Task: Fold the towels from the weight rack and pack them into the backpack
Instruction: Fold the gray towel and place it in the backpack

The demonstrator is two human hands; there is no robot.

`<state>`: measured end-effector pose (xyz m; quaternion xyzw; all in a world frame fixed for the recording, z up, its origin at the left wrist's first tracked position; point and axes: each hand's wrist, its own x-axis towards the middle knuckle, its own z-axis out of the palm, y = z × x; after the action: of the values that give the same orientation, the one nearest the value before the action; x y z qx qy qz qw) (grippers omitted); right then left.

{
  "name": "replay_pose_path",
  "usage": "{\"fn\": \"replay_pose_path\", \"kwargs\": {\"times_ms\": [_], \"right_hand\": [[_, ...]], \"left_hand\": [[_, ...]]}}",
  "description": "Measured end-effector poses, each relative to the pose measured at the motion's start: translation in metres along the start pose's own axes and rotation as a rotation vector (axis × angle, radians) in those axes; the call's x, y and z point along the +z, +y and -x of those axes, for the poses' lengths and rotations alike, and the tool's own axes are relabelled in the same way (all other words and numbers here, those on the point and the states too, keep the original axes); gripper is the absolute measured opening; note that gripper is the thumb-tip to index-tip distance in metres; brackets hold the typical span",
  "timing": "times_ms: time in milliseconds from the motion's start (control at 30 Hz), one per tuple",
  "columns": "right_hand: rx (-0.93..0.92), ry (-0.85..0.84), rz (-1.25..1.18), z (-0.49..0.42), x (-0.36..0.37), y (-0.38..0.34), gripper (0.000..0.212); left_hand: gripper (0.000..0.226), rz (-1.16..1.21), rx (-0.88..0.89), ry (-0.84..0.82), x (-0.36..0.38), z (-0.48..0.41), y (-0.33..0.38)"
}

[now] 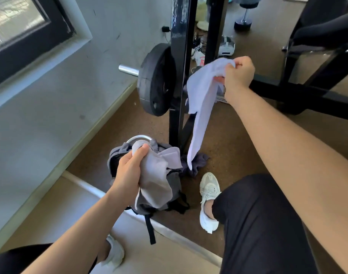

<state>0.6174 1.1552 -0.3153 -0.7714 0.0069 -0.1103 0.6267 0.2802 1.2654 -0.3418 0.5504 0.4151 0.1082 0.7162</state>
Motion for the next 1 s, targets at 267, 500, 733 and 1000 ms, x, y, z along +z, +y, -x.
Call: {"fn": "replay_pose_path", "kwargs": {"times_ms": [267, 500, 733, 1000], "right_hand": [[-0.108, -0.533, 0.484, 0.019, -0.005, 0.018, 0.065], [-0.381, -0.638, 0.502, 0.116, -0.031, 0.045, 0.045], [-0.113, -1.233, 0.011, 0.201, -0.039, 0.015, 0.037], [-0.241, -1.073, 0.333, 0.25, -0.012, 0.033, 0.013]], "left_hand": [[0.041, -0.004, -0.007, -0.078, 0.02, -0.007, 0.004], [0.035, -0.003, 0.024, -0.151, 0.017, -0.004, 0.005], [0.043, -0.037, 0.11, -0.2, -0.005, -0.008, 0.003], [0.036, -0.18, 0.145, -0.27, -0.052, -0.001, -0.009]]}}
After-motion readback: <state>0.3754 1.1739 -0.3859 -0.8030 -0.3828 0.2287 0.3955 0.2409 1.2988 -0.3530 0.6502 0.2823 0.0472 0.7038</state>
